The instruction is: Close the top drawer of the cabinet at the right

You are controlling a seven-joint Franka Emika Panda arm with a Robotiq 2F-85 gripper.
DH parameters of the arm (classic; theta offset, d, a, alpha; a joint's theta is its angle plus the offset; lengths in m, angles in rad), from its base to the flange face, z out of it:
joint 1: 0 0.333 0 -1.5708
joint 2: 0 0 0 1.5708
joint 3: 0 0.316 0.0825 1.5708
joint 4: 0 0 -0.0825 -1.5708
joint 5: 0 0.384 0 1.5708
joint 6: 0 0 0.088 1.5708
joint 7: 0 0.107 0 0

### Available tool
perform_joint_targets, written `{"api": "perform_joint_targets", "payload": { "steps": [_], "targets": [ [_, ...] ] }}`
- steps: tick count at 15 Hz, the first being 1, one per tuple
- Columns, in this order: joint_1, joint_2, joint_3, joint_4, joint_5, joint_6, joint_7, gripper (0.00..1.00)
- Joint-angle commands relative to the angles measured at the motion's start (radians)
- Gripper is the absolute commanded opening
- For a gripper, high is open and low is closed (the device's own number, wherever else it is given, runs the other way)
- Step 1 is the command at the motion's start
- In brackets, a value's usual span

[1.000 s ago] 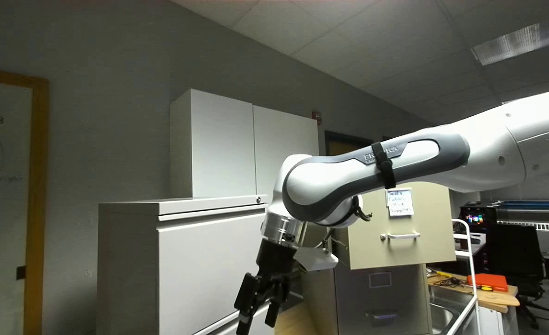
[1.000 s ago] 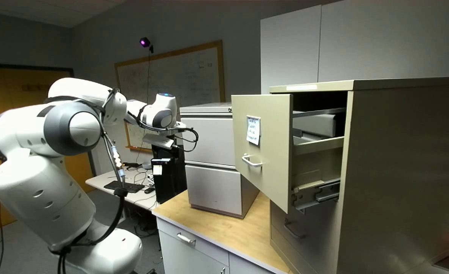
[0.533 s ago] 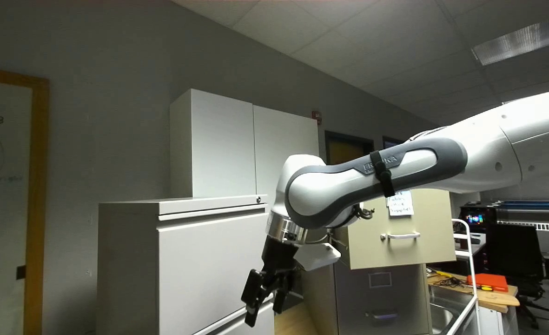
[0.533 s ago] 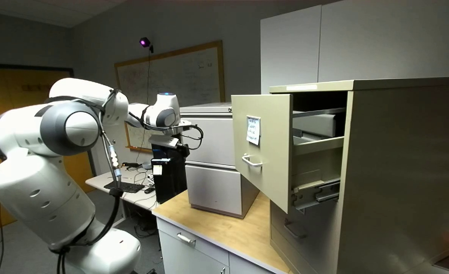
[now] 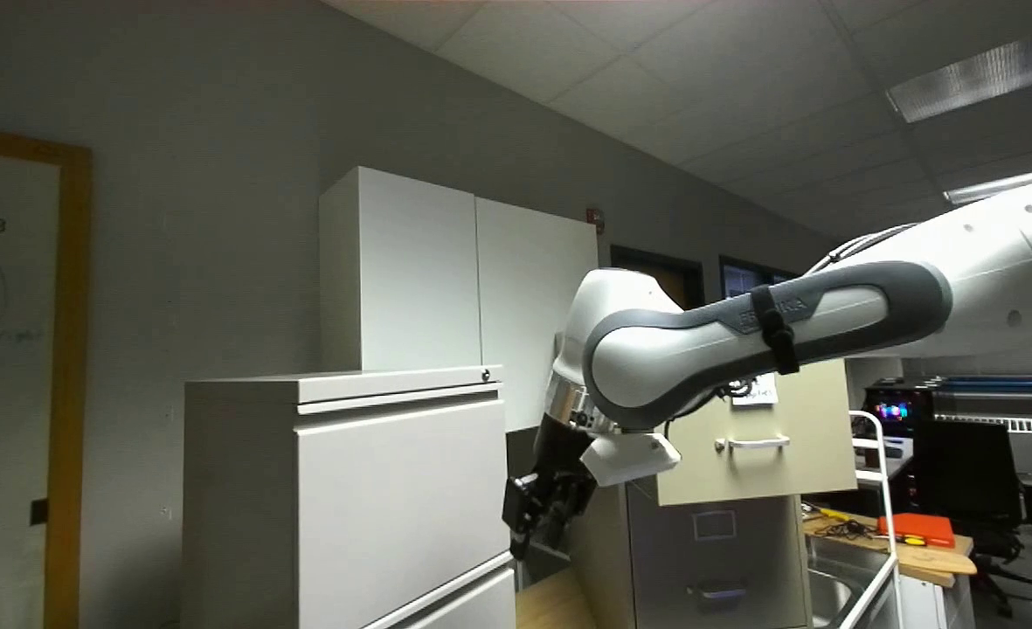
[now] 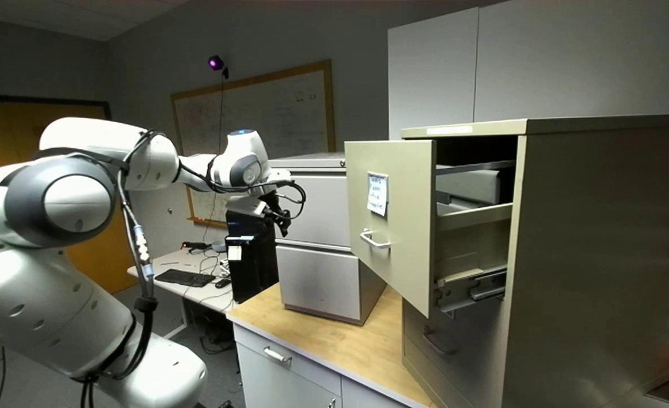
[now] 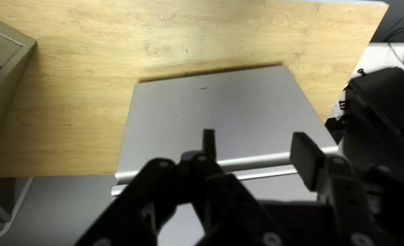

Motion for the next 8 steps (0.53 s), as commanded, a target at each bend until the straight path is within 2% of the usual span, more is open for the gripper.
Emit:
{"api": "perform_joint_targets", "payload": {
  "steps": [1, 5, 8],
  "targets": [
    [-0.078, -0.14, 0.042, -0.084, -0.077, 0.025, 0.15, 0.31],
    [-0.166, -0.264, 0.068, -0.136, -0.128, 0.021, 0.29, 0.01],
    [-0.243, -0.347, 0.085, -0.172, -0.17, 0.035, 0.367, 0.0]
  ]
}}
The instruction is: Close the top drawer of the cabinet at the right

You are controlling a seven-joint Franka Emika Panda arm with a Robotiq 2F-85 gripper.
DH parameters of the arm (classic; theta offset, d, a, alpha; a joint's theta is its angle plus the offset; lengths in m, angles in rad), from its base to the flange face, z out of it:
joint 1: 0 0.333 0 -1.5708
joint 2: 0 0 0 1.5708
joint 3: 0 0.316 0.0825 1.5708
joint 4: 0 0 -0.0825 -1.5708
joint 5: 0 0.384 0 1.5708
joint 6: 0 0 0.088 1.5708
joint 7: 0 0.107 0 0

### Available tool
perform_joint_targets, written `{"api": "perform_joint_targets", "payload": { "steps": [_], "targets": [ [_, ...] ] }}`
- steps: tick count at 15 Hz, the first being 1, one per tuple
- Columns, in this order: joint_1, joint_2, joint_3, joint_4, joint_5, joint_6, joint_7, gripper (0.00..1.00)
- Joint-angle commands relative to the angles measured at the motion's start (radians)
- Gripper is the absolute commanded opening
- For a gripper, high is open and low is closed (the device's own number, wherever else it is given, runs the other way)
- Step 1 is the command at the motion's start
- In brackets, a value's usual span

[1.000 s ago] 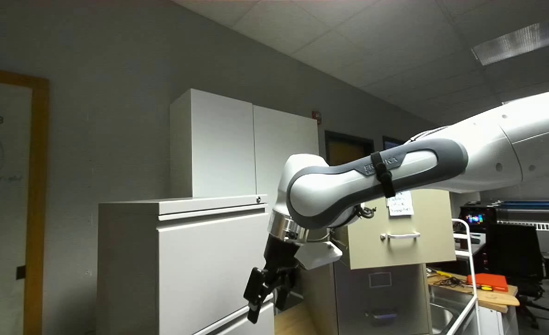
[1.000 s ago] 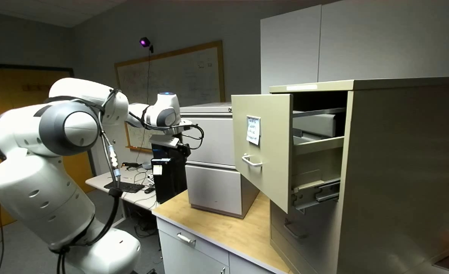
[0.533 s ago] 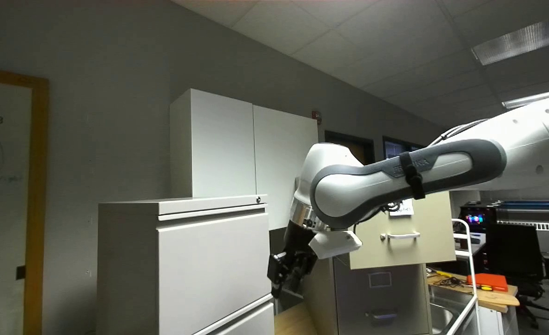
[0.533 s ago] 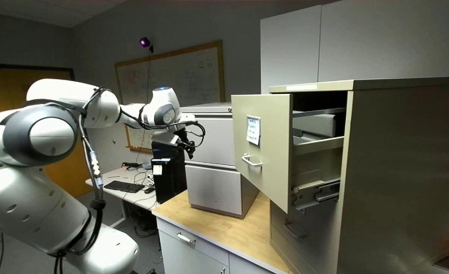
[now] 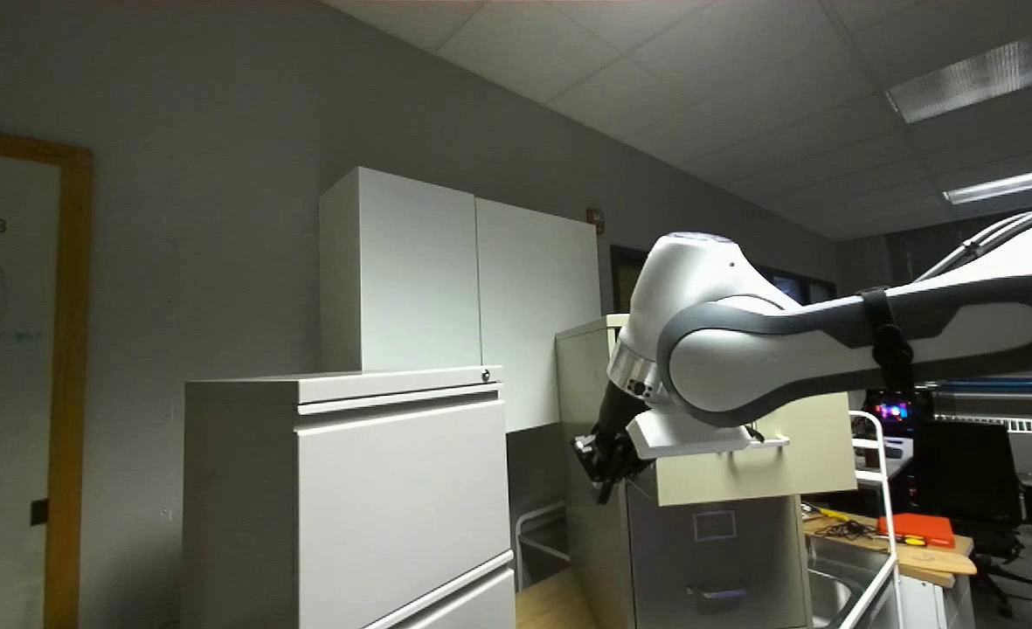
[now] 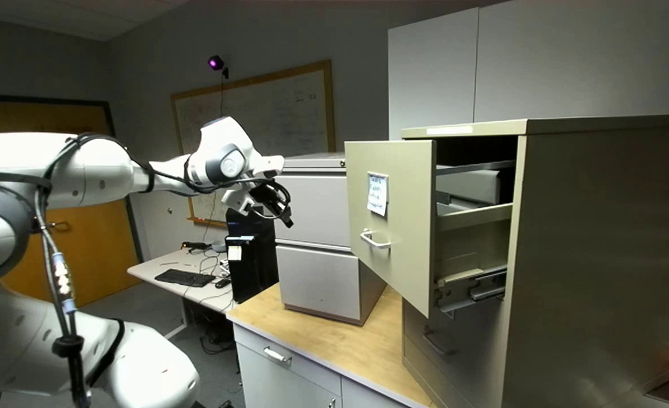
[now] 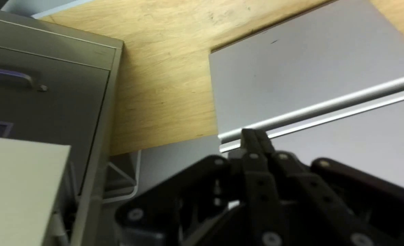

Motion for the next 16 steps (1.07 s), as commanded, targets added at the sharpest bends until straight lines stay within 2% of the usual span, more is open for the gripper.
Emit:
{"api": "perform_joint_targets", "payload": {
  "steps": [1, 6, 10, 16],
  "targets": [
    [-0.102, -0.124, 0.035, -0.066, -0.057, 0.031, 0.105, 0.0],
    [-0.243, -0.225, 0.061, -0.136, -0.124, 0.132, 0.22, 0.0],
    [-0.374, -0.254, 0.088, -0.197, -0.174, 0.285, 0.335, 0.0],
    [-0.656, -0.276, 0.204, -0.27, -0.244, 0.519, 0.543, 0.0]
  ]
}}
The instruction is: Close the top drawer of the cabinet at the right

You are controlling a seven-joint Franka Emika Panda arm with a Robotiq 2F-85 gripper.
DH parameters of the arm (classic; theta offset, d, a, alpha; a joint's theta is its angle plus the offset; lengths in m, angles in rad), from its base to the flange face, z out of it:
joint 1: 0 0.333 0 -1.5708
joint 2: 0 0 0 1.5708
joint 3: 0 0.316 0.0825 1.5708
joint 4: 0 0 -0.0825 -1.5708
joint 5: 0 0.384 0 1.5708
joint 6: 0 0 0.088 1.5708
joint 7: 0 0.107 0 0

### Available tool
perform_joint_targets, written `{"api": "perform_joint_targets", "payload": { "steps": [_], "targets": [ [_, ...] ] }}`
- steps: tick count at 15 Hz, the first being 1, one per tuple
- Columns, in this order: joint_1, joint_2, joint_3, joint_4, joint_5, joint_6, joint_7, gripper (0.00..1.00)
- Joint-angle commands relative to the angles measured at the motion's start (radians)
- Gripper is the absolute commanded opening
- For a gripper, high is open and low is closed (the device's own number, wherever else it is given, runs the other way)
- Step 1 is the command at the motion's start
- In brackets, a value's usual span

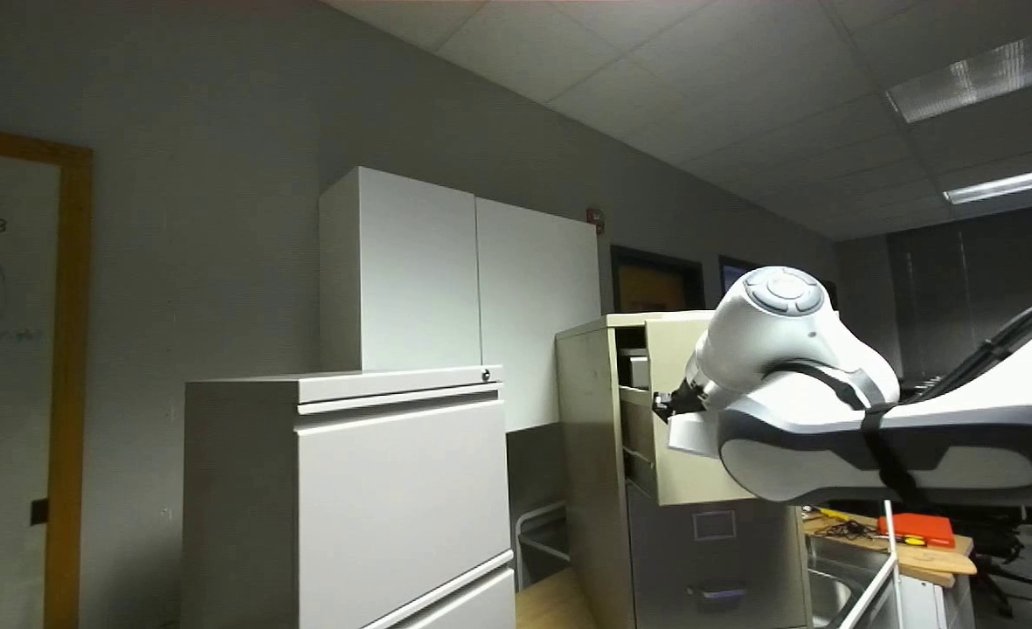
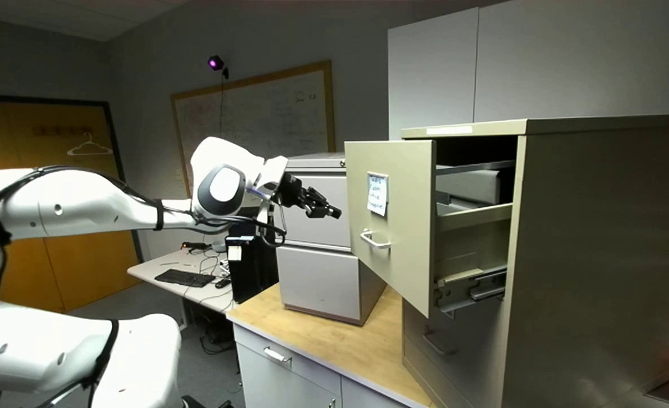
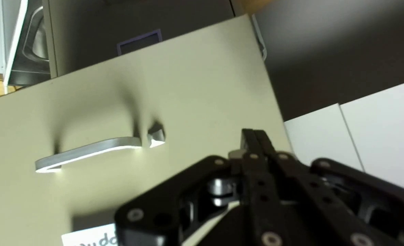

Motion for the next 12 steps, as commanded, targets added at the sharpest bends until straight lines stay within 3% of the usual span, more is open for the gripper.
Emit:
{"api": "perform_joint_targets", "payload": {
  "steps": [1, 7, 12],
  "targets": [
    [-0.187, -0.049, 0.102, -0.041, -0.041, 0.108, 0.135, 0.0],
    [-0.534, -0.109, 0.389, -0.023, -0.016, 0.275, 0.268, 0.0],
    [-0.716, -0.204, 0.588, 0.031, 0.045, 0.271, 0.295, 0.0]
  ]
}}
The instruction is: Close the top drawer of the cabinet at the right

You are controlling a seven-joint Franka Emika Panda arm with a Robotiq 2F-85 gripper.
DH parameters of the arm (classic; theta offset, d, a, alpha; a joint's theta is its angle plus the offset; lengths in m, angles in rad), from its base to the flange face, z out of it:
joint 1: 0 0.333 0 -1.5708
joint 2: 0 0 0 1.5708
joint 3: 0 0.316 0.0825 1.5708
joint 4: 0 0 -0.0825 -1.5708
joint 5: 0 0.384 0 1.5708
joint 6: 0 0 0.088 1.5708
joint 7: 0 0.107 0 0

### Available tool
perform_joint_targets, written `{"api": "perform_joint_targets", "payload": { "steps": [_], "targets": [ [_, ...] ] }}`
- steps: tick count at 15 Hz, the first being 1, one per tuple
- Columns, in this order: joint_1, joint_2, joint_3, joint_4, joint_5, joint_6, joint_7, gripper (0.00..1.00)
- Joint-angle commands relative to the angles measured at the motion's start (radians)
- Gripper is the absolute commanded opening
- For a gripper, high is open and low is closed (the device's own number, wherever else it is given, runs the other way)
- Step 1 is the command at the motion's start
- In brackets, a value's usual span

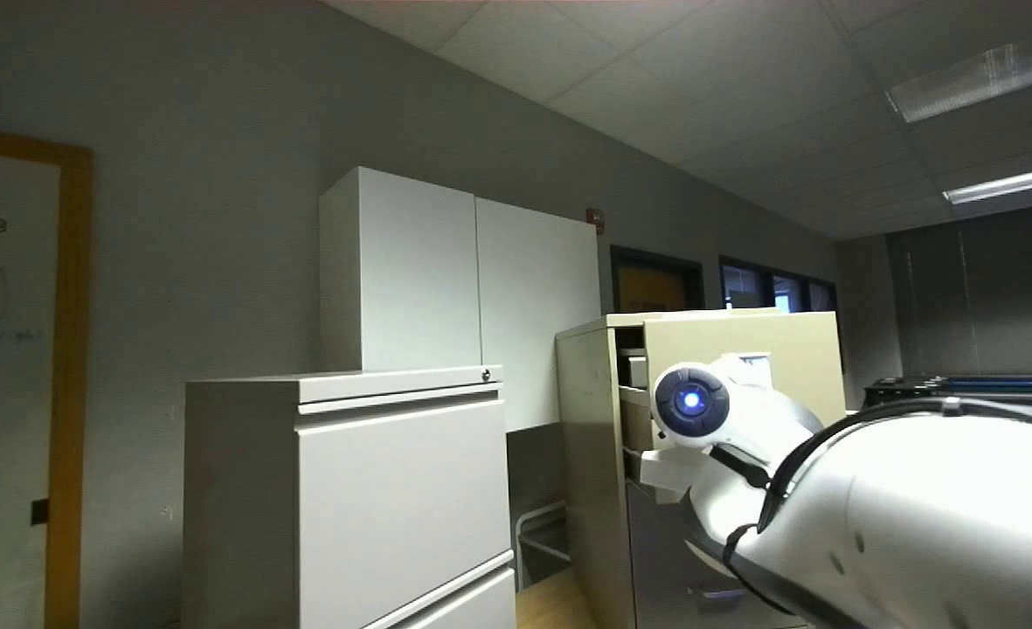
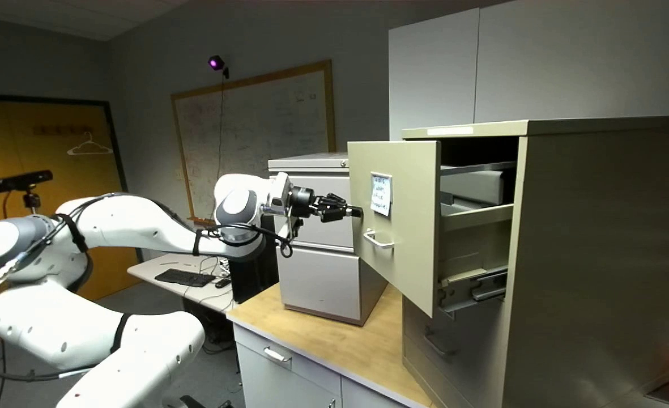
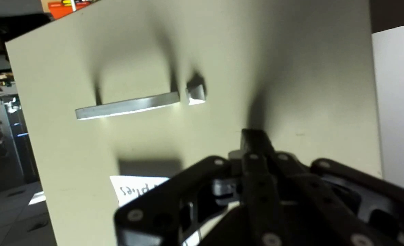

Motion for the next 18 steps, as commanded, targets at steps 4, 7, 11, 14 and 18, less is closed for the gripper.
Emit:
{"api": "perform_joint_targets", "payload": {
  "steps": [4, 7, 11, 14, 18],
  "targets": [
    [-0.203, -0.051, 0.226, 0.121, 0.088, 0.027, 0.0, 0.0],
    [-0.275, -0.049, 0.302, 0.188, 0.112, 0.028, -0.021, 0.0],
    [-0.368, -0.034, 0.368, 0.283, 0.14, 0.017, -0.045, 0.0],
    [-0.436, -0.038, 0.391, 0.333, 0.157, 0.004, -0.06, 0.0],
    [-0.508, -0.035, 0.408, 0.379, 0.172, -0.018, -0.073, 0.0]
  ]
}}
